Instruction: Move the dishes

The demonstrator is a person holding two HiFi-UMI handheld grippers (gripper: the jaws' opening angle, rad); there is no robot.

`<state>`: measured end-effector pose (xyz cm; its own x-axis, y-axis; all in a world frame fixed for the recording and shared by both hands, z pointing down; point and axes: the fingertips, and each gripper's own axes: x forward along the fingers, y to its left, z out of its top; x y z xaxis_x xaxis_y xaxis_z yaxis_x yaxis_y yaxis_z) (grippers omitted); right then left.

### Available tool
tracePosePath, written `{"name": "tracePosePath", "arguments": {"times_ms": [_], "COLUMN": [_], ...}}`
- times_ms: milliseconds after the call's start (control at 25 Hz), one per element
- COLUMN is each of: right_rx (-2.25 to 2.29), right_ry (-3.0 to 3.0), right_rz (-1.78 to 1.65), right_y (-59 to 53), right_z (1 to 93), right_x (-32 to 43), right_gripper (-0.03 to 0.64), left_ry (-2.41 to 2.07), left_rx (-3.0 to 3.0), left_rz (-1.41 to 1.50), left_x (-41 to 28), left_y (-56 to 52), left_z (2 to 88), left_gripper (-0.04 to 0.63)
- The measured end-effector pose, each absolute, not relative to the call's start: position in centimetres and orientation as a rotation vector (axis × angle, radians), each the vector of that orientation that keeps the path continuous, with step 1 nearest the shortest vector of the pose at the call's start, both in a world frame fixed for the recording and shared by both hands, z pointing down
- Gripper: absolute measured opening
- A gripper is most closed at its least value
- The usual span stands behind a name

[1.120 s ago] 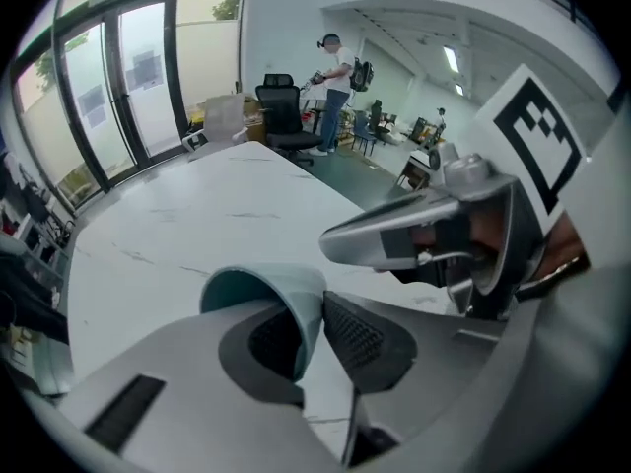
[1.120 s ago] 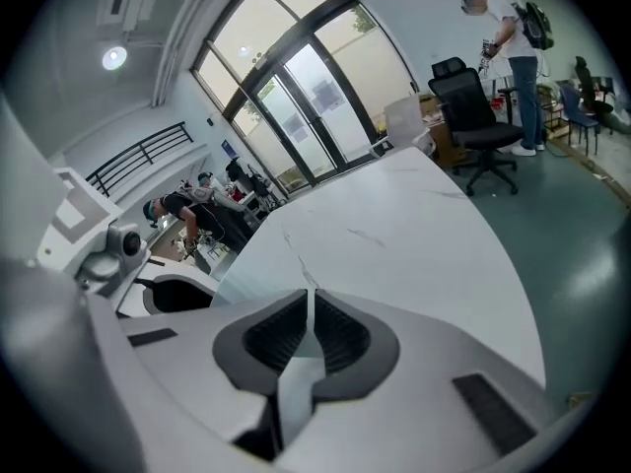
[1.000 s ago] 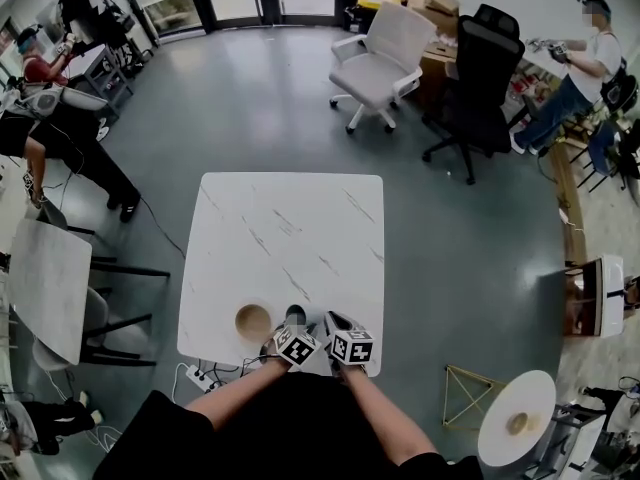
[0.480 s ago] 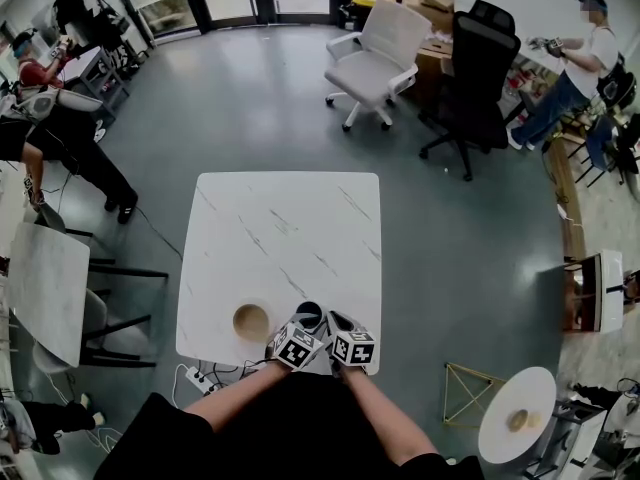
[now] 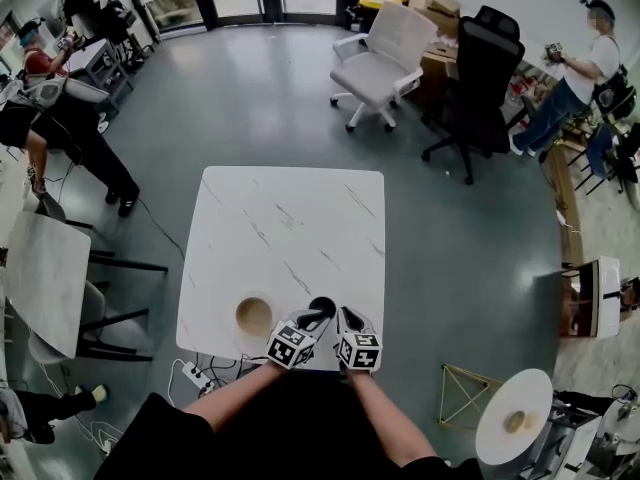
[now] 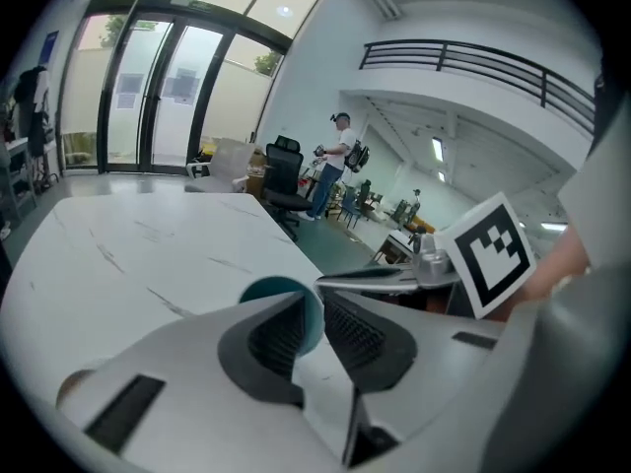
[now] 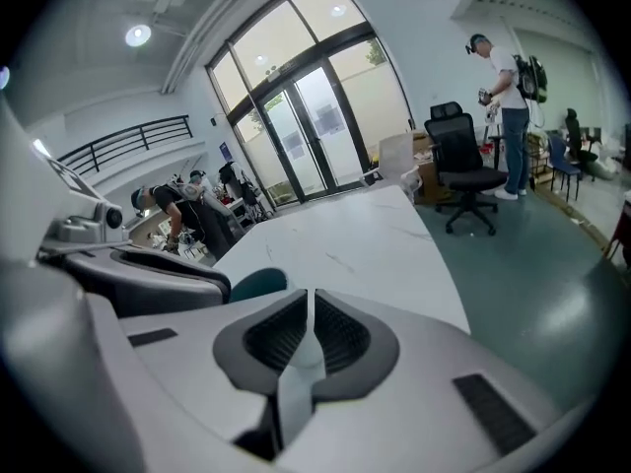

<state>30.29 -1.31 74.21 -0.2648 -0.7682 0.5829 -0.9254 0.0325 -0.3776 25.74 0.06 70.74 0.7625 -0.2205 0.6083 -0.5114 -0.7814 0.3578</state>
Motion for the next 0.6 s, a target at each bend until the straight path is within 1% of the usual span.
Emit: {"name": "tracePosePath", "arguments": {"times_ms": [280,480,600], "right_rx": [1.880,1.834,1.777], "right_ry": [-2.113,-2.242,-2.292], "right_rz": [0.927,0.815,0.786], "right_y": [-1.3,-1.8,-1.8], "right_z": [70.8,66.8,65.2], "right_x": [31.8,28.8,25.9], "right_gripper": [0.035,0.035,0.035], "left_ry": [-0.605,-0.712,-0.740], "left_rx": [2.460,2.419,2.369], "left_rz": [0.628,0.515,0.418], "left_x": [23.9,20.2,17.1], "left_y": [0.0,-0.7,-1.1], "left_z": [69.7,68.6,68.0], "left_gripper": [0.071,0.069,0.048]}}
